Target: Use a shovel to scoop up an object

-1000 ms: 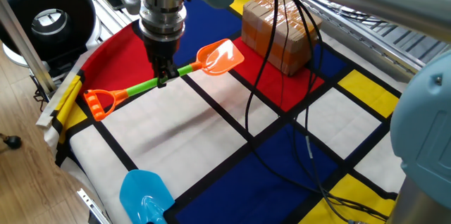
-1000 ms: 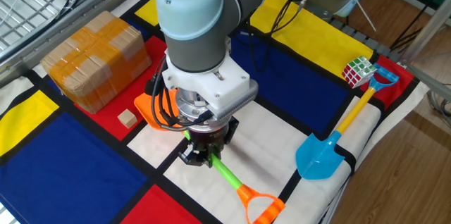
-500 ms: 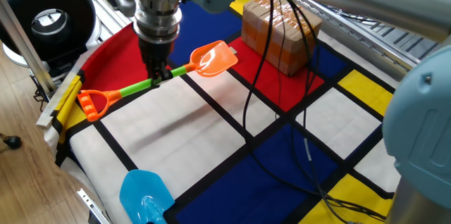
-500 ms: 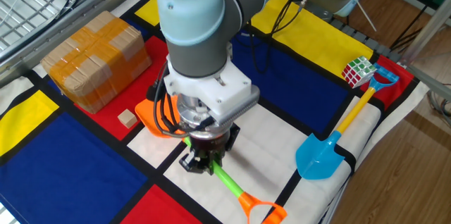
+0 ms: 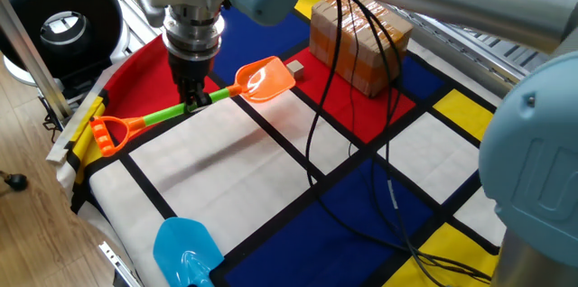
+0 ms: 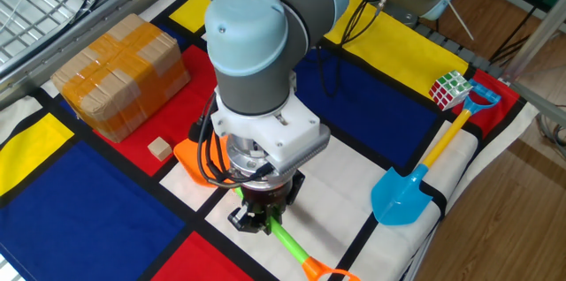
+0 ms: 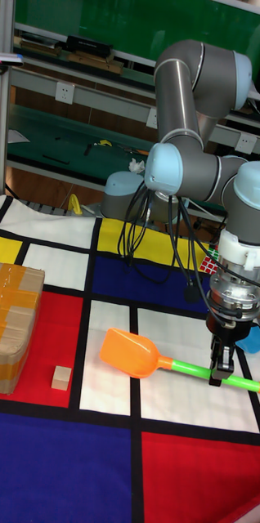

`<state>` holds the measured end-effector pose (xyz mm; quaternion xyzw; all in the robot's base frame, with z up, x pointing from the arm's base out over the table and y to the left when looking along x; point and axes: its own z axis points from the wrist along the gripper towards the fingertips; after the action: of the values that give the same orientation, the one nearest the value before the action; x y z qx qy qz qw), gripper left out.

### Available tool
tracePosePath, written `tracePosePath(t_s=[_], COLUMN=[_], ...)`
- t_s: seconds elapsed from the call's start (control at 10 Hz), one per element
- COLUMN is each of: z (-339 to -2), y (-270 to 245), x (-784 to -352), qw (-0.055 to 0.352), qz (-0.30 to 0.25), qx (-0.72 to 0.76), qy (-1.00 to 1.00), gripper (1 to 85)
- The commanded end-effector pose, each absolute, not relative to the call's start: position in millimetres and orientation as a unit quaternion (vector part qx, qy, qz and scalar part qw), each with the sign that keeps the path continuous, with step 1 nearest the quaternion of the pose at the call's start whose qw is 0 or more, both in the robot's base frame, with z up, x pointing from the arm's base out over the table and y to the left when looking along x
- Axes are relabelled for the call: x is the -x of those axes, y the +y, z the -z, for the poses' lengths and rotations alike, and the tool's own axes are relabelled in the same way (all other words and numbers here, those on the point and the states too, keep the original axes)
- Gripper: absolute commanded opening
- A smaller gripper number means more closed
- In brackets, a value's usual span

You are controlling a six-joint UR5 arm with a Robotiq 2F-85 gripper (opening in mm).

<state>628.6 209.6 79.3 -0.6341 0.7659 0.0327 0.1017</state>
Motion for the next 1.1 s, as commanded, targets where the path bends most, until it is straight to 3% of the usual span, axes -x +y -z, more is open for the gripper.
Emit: tracePosePath(t_s=[0.0, 1.0], z=[-79.1, -82.8], y=[214.1, 219.8], x=[-627.7, -624.0], qw=[0.103, 0.112], qz=[-0.042, -0.051], qx=[0.632, 0.626], qy=[0.767, 0.770], gripper=[1.0, 1.0])
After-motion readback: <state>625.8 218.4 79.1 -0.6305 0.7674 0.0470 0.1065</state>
